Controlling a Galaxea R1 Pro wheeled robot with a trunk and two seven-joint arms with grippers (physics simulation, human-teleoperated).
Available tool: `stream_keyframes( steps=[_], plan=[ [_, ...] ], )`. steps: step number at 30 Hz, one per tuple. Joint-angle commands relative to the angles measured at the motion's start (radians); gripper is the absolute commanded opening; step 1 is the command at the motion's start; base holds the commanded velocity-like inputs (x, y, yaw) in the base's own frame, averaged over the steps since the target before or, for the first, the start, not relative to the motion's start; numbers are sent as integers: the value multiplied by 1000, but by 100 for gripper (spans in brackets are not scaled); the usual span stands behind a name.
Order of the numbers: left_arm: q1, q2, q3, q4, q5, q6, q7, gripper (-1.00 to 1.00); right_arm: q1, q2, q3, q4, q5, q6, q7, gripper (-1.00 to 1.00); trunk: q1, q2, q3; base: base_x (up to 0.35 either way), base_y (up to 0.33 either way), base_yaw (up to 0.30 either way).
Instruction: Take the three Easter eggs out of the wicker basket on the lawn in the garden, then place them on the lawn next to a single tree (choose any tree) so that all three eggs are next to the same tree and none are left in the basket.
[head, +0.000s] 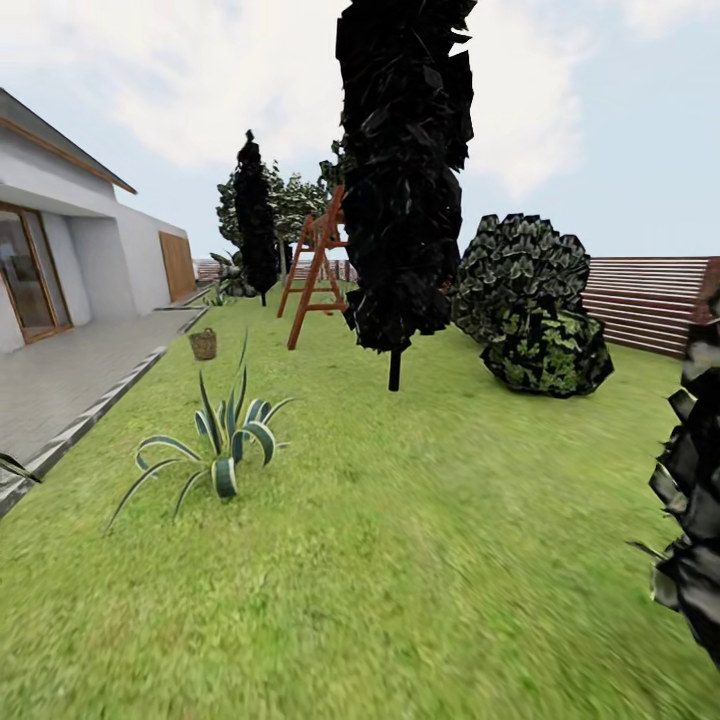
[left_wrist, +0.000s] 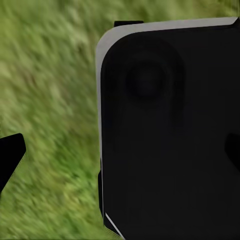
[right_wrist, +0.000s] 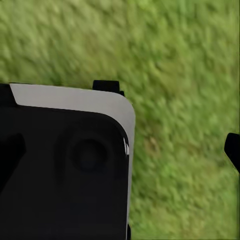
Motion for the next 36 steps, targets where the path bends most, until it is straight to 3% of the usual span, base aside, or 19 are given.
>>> stream_keyframes(
  steps=[1,11,36],
  plan=[
    [1,0,-1,-2,0,-1,0,100,-2,0,6,4,-1,-6,0,100,1,0,-1,342,0,118],
    [1,0,-1,-2,0,0,0,100,-2,0,6,4,-1,-6,0,100,1,0,-1,342,0,104],
    [1,0,-1,-2,0,-2,0,100,-1,1,4,4,-6,-6,0,100,1,0,-1,342,0,2]
  ],
)
